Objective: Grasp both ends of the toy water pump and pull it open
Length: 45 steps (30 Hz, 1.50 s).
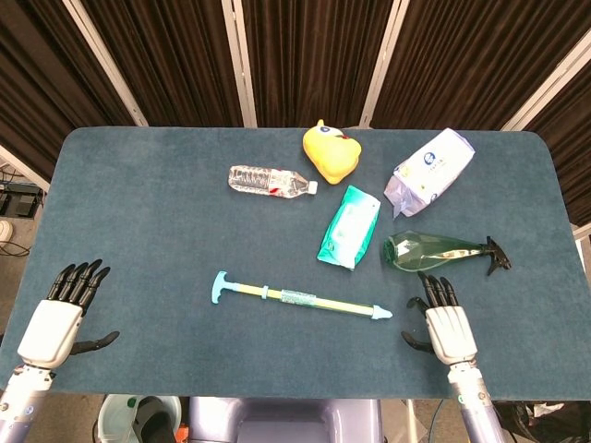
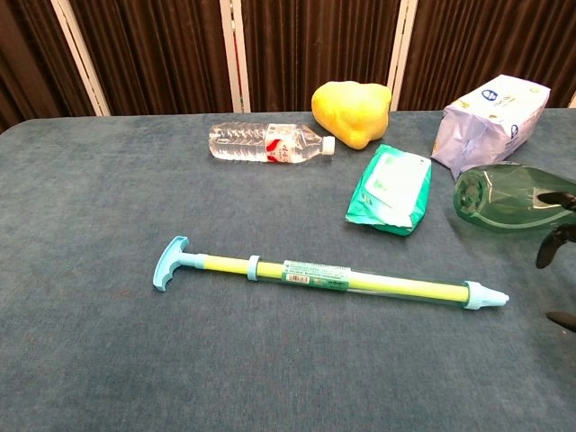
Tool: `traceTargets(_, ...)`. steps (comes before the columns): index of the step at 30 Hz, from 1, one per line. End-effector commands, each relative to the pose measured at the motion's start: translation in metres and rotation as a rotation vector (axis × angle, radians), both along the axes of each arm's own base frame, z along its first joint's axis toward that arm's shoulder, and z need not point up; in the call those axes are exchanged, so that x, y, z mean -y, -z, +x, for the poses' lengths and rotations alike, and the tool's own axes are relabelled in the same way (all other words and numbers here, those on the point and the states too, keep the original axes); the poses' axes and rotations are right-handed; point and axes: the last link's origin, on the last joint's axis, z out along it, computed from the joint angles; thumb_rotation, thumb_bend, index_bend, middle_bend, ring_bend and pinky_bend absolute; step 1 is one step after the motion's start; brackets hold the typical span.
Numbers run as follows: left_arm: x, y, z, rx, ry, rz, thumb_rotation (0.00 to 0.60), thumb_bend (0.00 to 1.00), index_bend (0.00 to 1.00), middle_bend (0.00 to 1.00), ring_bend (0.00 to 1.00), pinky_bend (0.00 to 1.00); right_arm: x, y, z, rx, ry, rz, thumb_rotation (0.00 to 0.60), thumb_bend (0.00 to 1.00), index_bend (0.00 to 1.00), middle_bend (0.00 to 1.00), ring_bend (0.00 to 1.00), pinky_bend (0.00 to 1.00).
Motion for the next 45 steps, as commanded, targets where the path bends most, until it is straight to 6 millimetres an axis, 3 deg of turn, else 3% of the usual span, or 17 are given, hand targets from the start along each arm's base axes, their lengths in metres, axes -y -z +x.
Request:
traceTargets(1,0.0,0.0,0.0,-0.001,-0.001,0.001,0.6,0.07,0.0,0.0,0.0,0.03,0.005,0.006,0.002,0.002,0.0,0.009,0.6,0.26,0.4,0.0,0.0,0.0)
traceTargets(22,-0.002,-0.003,-0.002,0.007,-0.015,0.012,0.6,0.07,0.0,0.0,0.0,0.03,0.013,0.042,0.028,0.066,-0.025,0.056,0.6,0.26,0.4,0.0,0.0,0.0)
traceTargets(31,-0.004,-0.008,-0.004,0.012,-0.031,0.026,0.6,0.07,0.0,0.0,0.0,0.03,0.025,0.044,0.037,0.078,-0.043,0.043,0.6,0.27,0.41,0.0,0.0,0.0)
traceTargets(45,-0.005,-0.008,-0.006,0.008,-0.04,0.02,0.6,0.07,0.0,0.0,0.0,0.03,0.029,0.06,0.04,0.089,-0.035,0.083,0.6,0.32,0.45,0.0,0.0,0.0)
